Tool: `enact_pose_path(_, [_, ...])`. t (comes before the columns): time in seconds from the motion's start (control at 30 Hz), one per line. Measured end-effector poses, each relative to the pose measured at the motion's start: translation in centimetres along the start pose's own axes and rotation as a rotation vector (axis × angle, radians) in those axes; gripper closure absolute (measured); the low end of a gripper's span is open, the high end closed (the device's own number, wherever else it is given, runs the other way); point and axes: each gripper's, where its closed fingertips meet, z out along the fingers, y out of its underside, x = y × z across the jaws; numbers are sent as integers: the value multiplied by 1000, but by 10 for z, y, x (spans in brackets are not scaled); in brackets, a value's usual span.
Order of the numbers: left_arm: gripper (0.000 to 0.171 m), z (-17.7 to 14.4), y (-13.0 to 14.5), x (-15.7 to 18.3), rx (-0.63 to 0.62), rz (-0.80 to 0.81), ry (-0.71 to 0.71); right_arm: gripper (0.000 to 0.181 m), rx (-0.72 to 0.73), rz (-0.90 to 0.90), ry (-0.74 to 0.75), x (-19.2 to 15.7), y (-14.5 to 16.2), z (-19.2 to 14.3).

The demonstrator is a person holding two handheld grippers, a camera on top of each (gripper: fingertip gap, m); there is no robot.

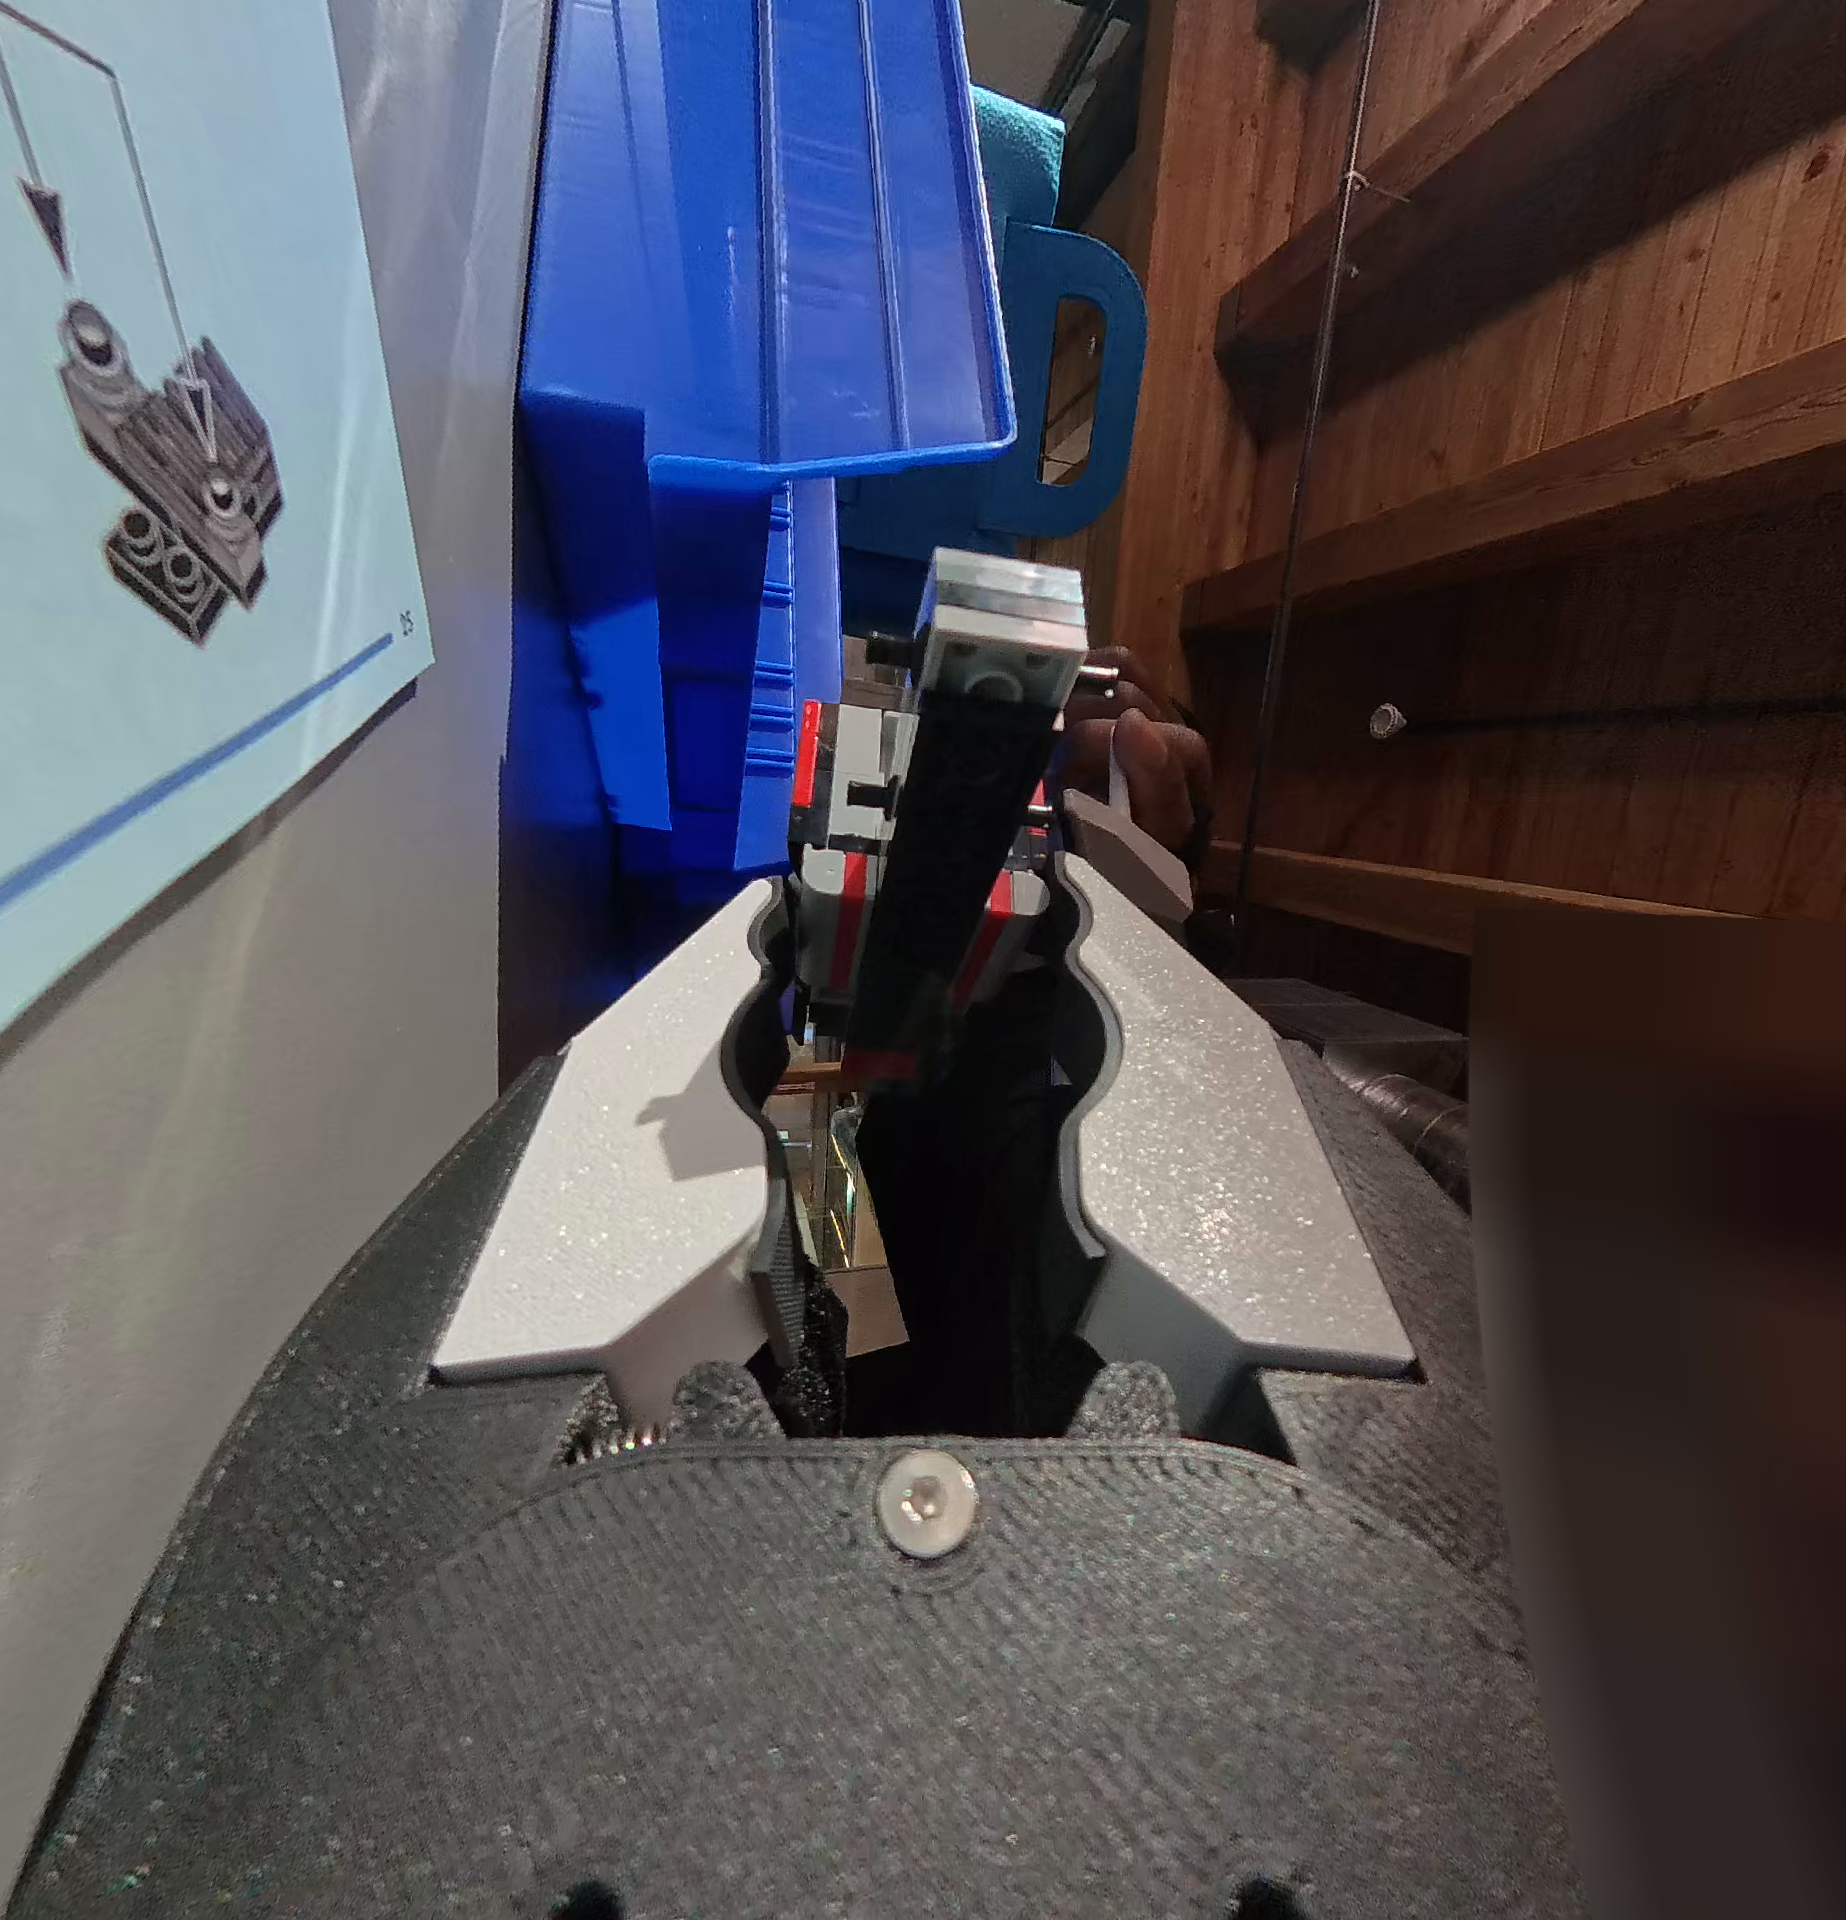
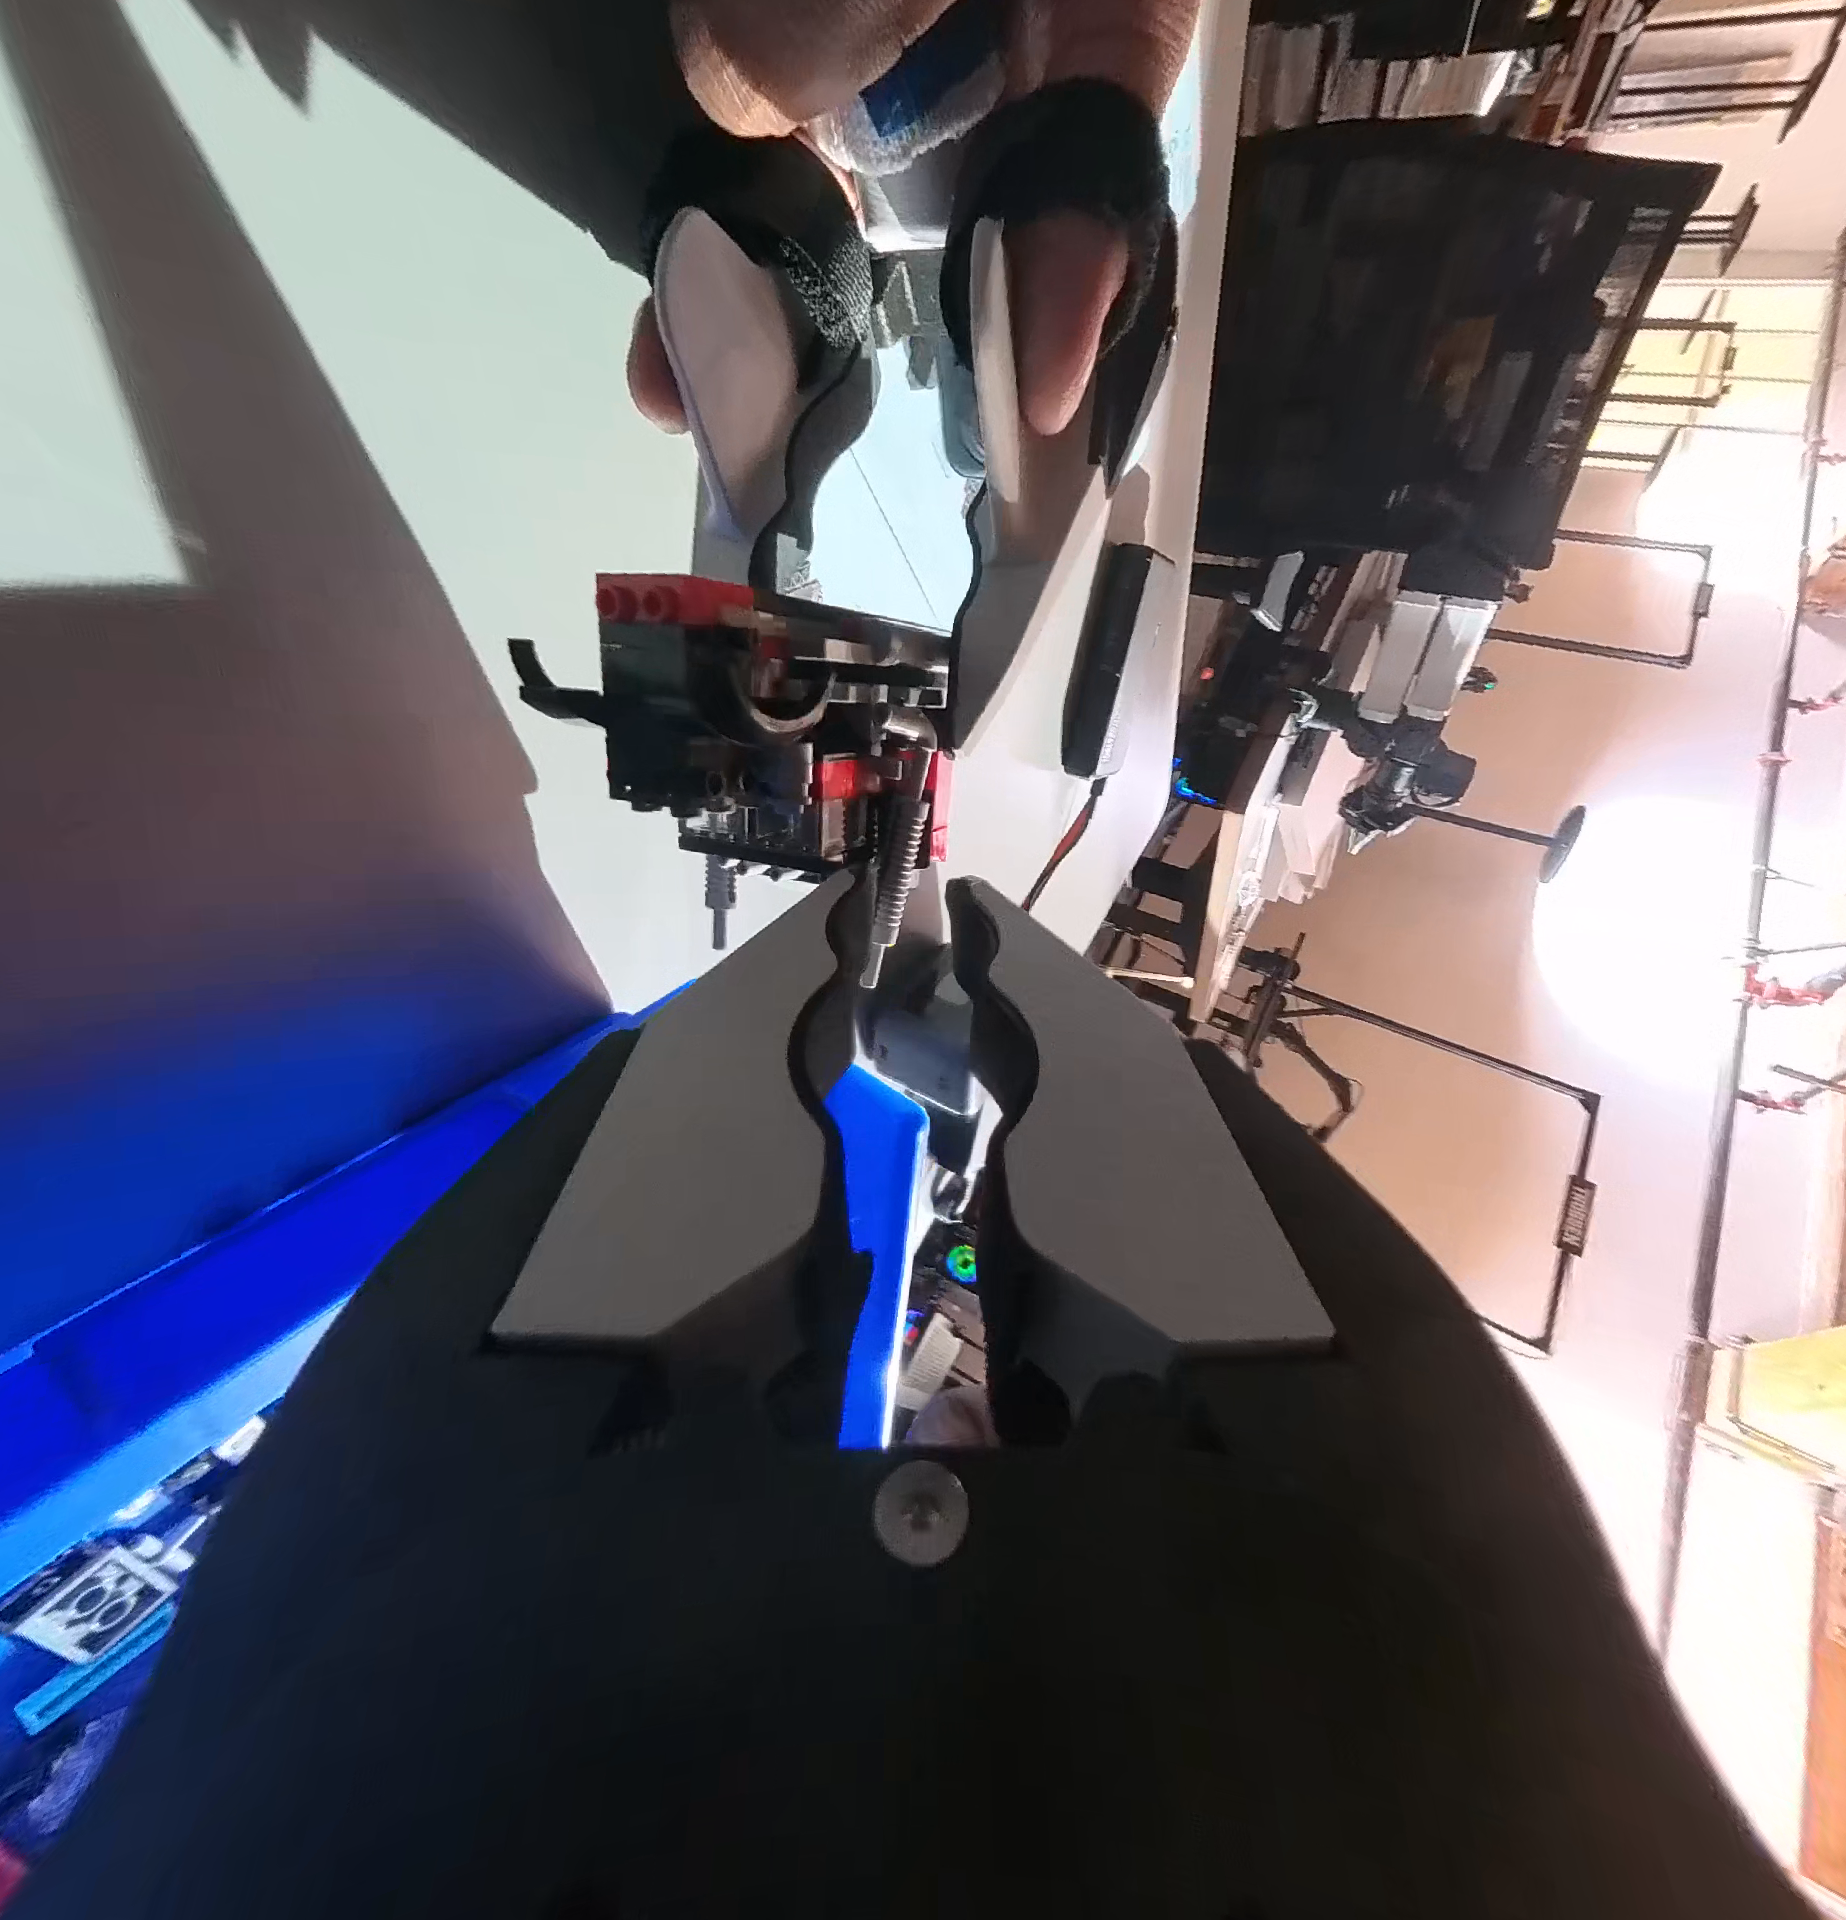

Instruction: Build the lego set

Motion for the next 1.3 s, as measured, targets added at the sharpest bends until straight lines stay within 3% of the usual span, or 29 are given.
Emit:
enact_pose_path(0.13, [122,0,0,0,0,5,-1,165,22,78,-46,2,1,-3])
enact_pose_path(0.27, [122,0,1,-1,-5,10,-7,164,106,330,-149,9,-1,-8])
enact_pose_path(0.37, [122,1,2,-2,-17,26,-20,164,176,534,-304,10,-4,-11])
enact_pose_path(0.53, [122,2,5,-3,-38,41,-27,165,220,669,-503,13,-4,-9])
enact_pose_path(0.9, [122,2,7,-1,-53,41,-20,172,220,619,-694,-5,-9,-2])
enact_pose_path(1.13, [122,1,6,-3,-49,43,-32,173,196,620,-682,-8,-9,-1])
enact_pose_path(1.3, [122,0,2,-2,-29,30,-25,173,150,540,-571,-7,-5,1])
